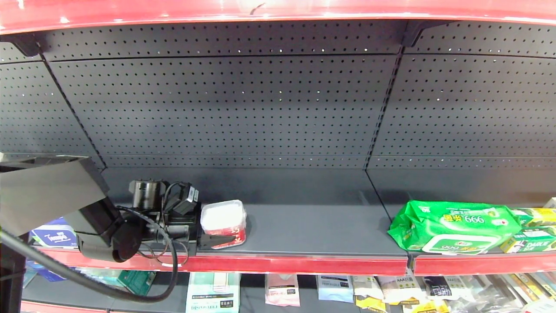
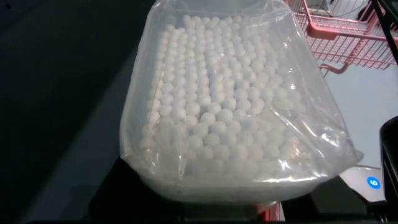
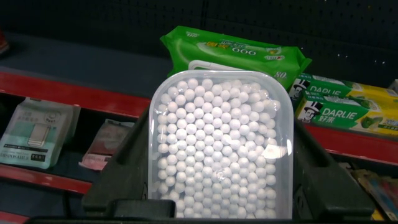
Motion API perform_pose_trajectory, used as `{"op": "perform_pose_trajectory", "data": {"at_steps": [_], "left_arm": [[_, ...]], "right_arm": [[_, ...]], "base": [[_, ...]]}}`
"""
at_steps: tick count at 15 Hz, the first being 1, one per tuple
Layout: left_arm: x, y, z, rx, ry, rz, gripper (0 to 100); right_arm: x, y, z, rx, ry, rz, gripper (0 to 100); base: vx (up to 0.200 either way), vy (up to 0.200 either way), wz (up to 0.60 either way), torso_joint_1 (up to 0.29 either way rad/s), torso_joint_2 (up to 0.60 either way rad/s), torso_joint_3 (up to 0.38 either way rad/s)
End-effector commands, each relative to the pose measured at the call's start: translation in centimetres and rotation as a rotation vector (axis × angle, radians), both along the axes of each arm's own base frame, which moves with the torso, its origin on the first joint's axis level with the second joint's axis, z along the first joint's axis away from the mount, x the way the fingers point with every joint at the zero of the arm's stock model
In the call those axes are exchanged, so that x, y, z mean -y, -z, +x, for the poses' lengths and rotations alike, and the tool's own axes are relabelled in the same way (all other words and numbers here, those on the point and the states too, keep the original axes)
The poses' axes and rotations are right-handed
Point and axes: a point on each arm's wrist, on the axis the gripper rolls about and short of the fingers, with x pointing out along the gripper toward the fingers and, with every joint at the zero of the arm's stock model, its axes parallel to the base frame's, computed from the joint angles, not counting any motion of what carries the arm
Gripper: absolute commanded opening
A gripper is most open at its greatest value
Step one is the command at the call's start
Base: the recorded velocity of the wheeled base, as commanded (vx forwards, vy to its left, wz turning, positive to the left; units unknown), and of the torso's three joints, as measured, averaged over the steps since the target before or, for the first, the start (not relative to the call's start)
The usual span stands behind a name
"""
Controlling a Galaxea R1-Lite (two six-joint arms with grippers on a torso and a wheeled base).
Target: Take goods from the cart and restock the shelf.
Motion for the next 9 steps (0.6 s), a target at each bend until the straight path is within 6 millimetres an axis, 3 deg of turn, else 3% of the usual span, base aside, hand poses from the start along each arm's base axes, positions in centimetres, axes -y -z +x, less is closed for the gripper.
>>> {"op": "perform_pose_trajectory", "data": {"at_steps": [1, 9], "left_arm": [[-0.20, 0.13, 0.05, -0.002, -0.007, 0.001, 0], [-0.31, 0.58, -0.54, -0.018, -0.004, 0.006, 0]], "right_arm": [[0.00, 0.00, 0.01, -0.002, 0.000, 0.000, 0], [0.00, 0.00, 0.01, -0.002, 0.000, 0.000, 0]], "base": [[0.000, 0.000, 0.00, 0.000, 0.00, 0.000], [0.000, 0.000, 0.00, 0.000, 0.00, 0.000]]}}
